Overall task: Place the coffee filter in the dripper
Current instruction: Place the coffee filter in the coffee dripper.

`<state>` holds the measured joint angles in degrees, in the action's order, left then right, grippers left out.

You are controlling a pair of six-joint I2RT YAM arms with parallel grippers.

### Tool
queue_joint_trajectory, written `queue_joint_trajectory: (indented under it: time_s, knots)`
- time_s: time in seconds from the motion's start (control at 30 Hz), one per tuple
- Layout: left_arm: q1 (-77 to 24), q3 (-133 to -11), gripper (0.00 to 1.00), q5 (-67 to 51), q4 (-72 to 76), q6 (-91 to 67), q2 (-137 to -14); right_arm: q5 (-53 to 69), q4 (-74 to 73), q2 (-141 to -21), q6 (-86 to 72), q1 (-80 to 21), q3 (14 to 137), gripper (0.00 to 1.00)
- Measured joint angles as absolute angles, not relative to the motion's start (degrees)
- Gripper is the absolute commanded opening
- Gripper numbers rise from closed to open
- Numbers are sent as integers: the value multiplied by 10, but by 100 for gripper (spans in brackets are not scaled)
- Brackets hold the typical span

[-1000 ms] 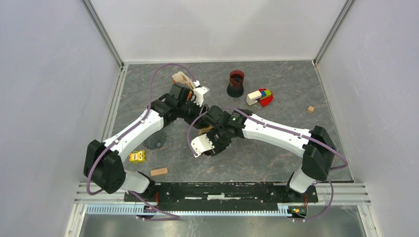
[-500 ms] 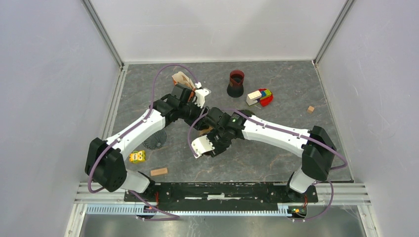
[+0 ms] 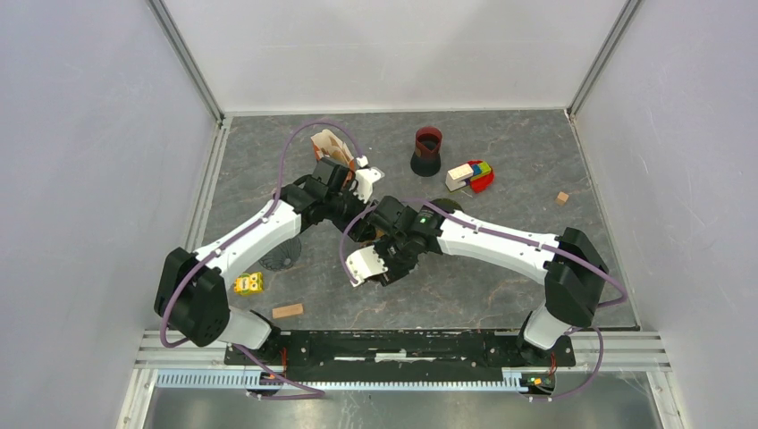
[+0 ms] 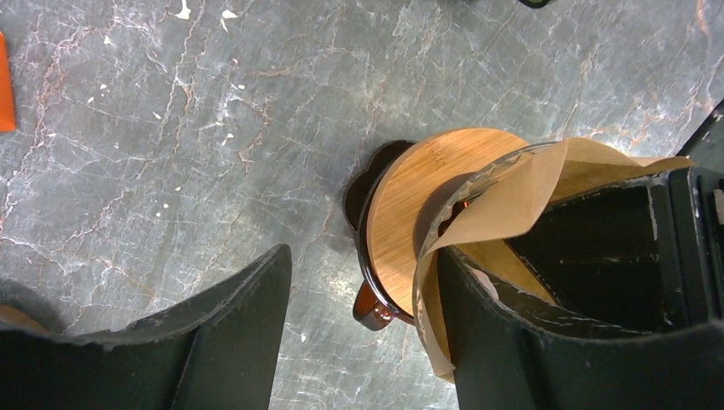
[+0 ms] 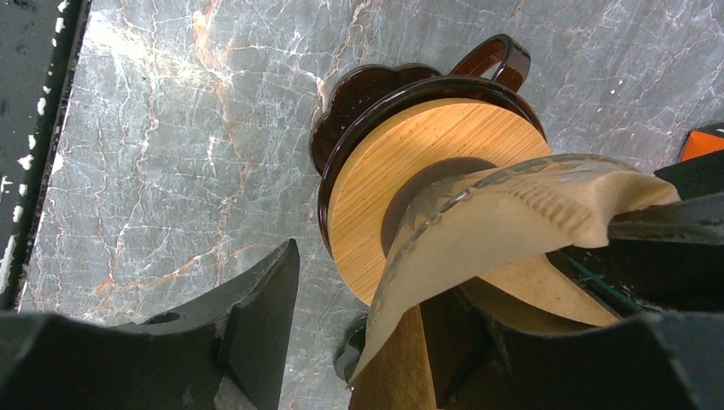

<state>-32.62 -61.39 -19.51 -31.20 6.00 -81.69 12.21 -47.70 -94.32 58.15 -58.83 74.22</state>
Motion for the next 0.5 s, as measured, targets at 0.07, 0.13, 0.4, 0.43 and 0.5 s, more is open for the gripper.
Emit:
queue_joint_trajectory:
  time_s: [0.07,0.13,0.4,0.43,0.5]
  knots:
    - [-327,-609,71,-195,-311,65,-817,122,-472,-943,581,-588,739,59]
    - [-328,-605,71,-195,-310,69,-816,123,-468,-943,579,-588,735,60]
    - [-329,-602,75,-191,-307,82,-809,124,-460,-944,574,-589,730,60]
    - [-329,-602,75,-191,-307,83,-808,124,-460,-944,574,-589,730,61]
    - [-329,-603,76,-191,-308,83,-807,124,-460,-944,573,-589,730,60]
